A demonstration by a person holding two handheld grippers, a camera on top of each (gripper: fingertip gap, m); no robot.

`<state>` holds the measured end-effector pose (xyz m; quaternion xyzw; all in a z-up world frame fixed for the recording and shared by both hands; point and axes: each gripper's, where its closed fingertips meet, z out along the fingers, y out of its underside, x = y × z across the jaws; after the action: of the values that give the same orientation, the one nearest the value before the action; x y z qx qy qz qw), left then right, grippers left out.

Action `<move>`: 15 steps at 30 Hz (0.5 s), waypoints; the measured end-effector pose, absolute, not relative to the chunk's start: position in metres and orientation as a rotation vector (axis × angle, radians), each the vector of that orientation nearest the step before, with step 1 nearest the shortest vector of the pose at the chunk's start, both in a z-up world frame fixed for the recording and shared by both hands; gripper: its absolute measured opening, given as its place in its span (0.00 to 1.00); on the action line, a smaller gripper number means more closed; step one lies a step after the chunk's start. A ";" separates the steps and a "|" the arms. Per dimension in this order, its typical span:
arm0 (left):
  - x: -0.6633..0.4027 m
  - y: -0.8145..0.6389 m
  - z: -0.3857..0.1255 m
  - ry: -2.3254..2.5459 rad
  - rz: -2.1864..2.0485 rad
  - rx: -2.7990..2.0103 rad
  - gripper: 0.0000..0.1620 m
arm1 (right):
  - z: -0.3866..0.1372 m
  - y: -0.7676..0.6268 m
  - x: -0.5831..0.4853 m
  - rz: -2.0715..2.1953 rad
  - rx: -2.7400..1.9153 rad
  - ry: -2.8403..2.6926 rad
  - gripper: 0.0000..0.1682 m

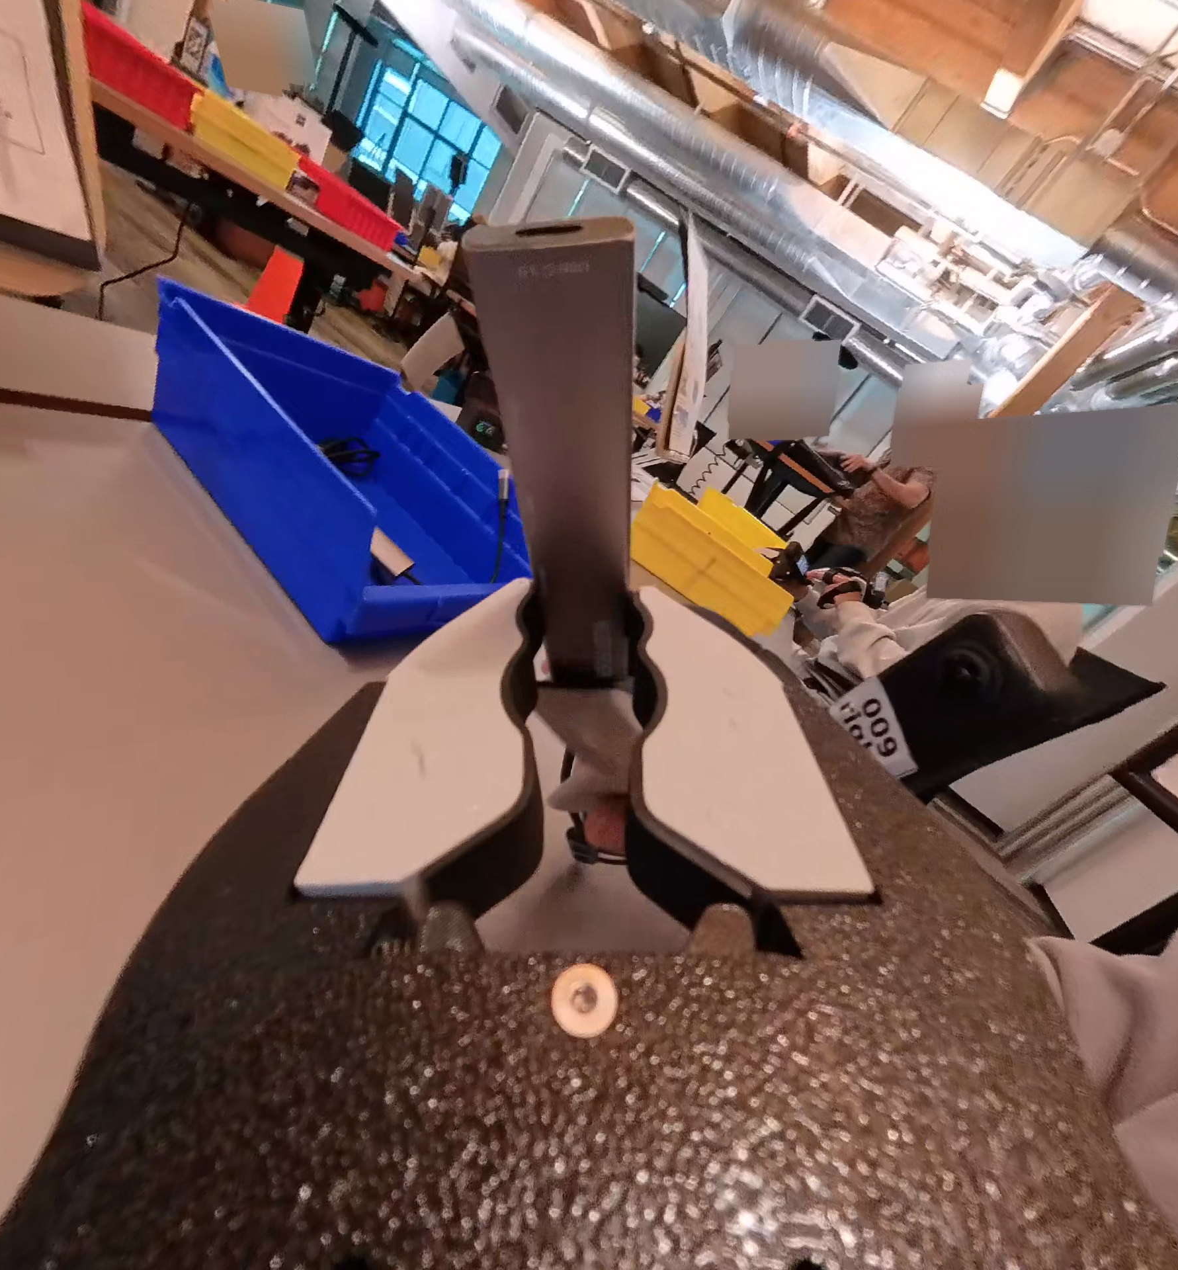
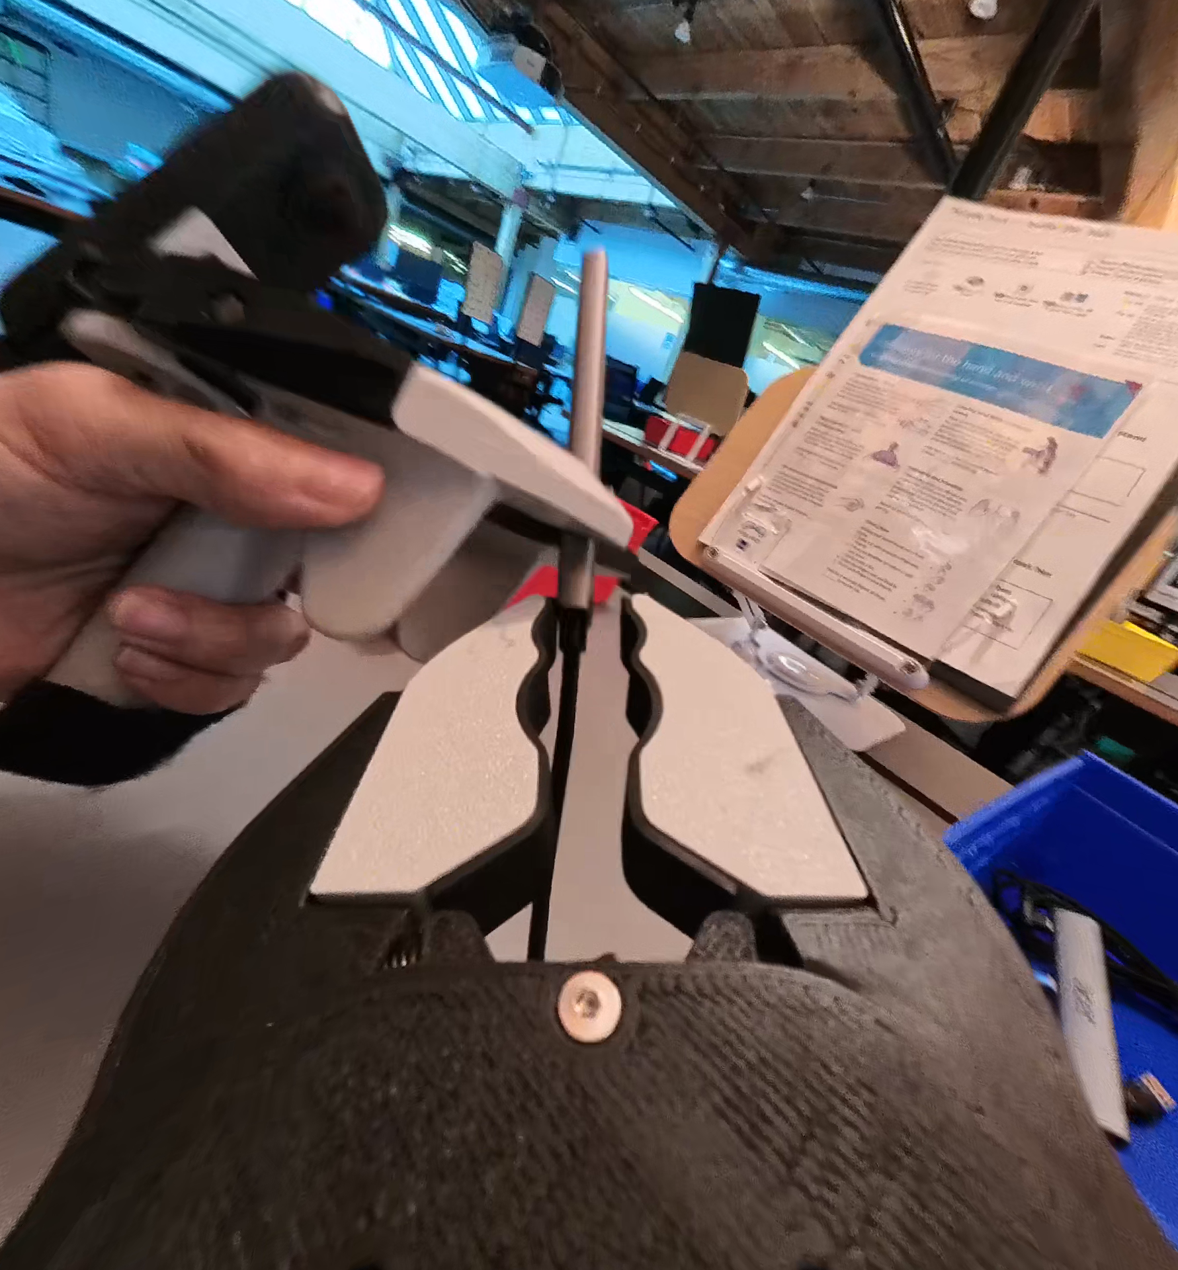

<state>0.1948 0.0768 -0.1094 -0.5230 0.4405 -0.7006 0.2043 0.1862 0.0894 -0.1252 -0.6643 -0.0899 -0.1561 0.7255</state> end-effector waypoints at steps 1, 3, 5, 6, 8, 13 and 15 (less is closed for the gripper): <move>0.194 0.074 -0.107 1.239 -1.959 -1.434 0.14 | -0.128 0.090 0.188 -0.369 -1.472 -0.195 0.11; 0.192 0.069 -0.102 1.266 -1.970 -1.371 0.14 | -0.124 0.087 0.182 -0.369 -1.423 -0.230 0.05; 0.190 0.064 -0.097 1.290 -1.993 -1.334 0.14 | -0.119 0.083 0.182 -0.424 -1.384 -0.251 0.05; 0.190 0.064 -0.098 1.308 -1.975 -1.331 0.14 | -0.120 0.083 0.183 -0.474 -1.391 -0.260 0.05; 0.189 0.068 -0.099 1.343 -1.918 -1.326 0.19 | -0.119 0.082 0.188 -0.603 -1.399 -0.285 0.05; 0.167 0.105 -0.087 1.412 -1.646 -1.233 0.36 | -0.113 0.067 0.212 -1.013 -1.374 -0.412 0.05; 0.155 0.118 -0.084 1.522 -1.481 -1.172 0.41 | -0.116 0.065 0.212 -1.085 -1.353 -0.514 0.05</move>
<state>0.1553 0.1181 -0.0842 -0.4527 0.5876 -0.5718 0.3505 0.2121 0.0654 -0.1158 -0.5881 -0.2233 -0.4713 0.6182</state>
